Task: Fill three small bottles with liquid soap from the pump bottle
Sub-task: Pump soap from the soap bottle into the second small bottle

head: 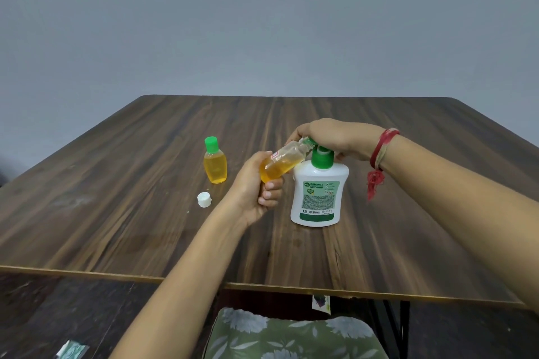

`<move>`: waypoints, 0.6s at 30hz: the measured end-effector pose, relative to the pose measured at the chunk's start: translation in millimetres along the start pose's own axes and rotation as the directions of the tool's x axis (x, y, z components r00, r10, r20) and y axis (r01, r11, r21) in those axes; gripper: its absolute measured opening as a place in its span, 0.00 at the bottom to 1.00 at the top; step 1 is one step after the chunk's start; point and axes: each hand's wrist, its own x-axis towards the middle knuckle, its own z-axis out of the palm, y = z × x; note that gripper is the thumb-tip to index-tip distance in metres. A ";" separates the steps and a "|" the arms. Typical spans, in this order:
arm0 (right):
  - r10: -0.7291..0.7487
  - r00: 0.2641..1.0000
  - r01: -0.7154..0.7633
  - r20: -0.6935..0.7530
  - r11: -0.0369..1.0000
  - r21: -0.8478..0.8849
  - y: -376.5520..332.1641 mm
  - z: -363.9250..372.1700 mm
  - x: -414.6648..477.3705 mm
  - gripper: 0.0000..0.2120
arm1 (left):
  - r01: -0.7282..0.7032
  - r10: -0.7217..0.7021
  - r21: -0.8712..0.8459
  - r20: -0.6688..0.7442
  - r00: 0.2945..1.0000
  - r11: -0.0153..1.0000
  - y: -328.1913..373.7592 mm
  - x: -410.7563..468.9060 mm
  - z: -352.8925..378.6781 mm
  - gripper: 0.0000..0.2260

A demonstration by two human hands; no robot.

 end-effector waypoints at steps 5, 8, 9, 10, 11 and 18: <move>-0.012 1.000 0.012 0.004 1.000 -0.023 -1.8 -3.0 -2.8 0.15 | 0.002 -0.002 -0.013 0.013 1.000 1.000 -1.9 -0.1 2.2 0.16; -0.008 1.000 0.008 -0.003 1.000 -0.022 -1.6 -1.9 -1.3 0.14 | -0.002 0.002 -0.019 0.010 1.000 1.000 -0.5 0.4 1.5 0.17; -0.008 1.000 0.008 -0.005 1.000 -0.015 -0.7 0.1 -0.9 0.15 | 0.000 0.000 -0.015 0.005 1.000 1.000 -0.7 0.5 0.8 0.17; -0.010 1.000 0.010 -0.006 1.000 -0.012 0.1 1.5 -1.1 0.15 | 0.002 -0.002 -0.009 0.002 1.000 1.000 -1.4 0.3 0.5 0.17; -0.011 1.000 0.010 -0.006 1.000 -0.015 0.2 1.8 -1.1 0.15 | 0.004 -0.004 -0.005 0.001 1.000 1.000 -2.1 0.1 0.5 0.17; -0.003 1.000 0.003 -0.002 1.000 -0.027 -1.8 -1.6 -0.7 0.15 | -0.006 0.006 -0.022 0.006 1.000 1.000 -0.2 1.8 -0.2 0.17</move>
